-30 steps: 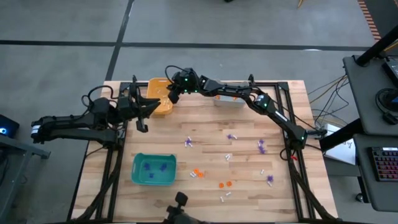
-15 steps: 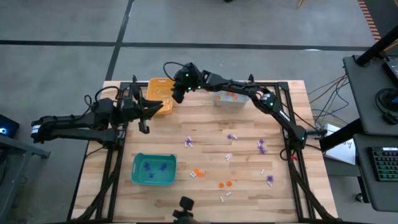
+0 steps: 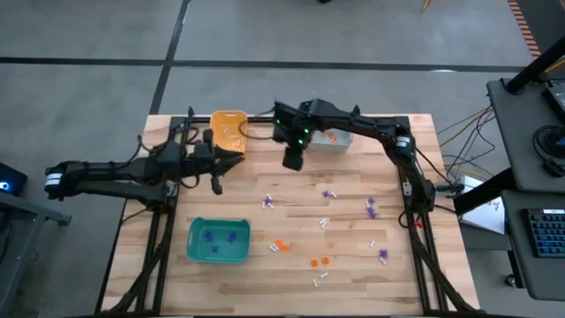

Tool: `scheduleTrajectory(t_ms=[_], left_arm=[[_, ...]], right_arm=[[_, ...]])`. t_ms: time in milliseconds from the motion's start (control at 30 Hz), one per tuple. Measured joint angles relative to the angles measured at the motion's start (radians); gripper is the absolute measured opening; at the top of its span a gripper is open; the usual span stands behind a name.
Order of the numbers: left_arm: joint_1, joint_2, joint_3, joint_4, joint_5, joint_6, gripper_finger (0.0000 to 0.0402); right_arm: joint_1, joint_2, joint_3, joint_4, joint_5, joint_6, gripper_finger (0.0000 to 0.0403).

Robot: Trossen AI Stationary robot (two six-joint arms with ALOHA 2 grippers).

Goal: Sort Halloween decoration
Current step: Put the white bone toy into the orange bin

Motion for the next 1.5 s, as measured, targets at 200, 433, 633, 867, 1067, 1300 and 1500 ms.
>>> scheduleTrajectory(t_ms=[200,433,633,867,1067,1300,1500], left_arm=[[0.0,0.075,0.0,0.001,0.003,-0.025,0.0039],[0.0,0.149,0.0,0.001,0.004,-0.046,0.0039],[0.0,0.208,0.014,-0.002,0.005,-0.053,0.0039],[-0.001,0.315,0.077,-0.029,0.115,-0.045,0.0039],[-0.001,0.426,0.205,-0.27,0.141,-0.006,0.0039],[-0.006,0.581,0.325,-0.483,0.142,0.082,0.0039],[-0.014,0.699,0.367,-0.512,0.146,0.151,0.0039]], right_arm=[[0.077,-0.108,-0.133,-0.048,-0.003,0.026,0.0068],[0.164,-0.265,-0.379,0.048,-0.002,0.145,0.0068],[0.217,-0.391,-0.576,0.148,-0.001,0.265,0.0064],[0.266,-0.506,-0.75,0.247,0.032,0.36,0.0064],[0.298,-0.579,-0.868,0.329,0.048,0.417,0.0063],[0.344,-0.677,-1.009,0.436,0.078,0.428,0.0065],[0.357,-0.804,-1.163,0.597,0.102,0.461,0.006]])
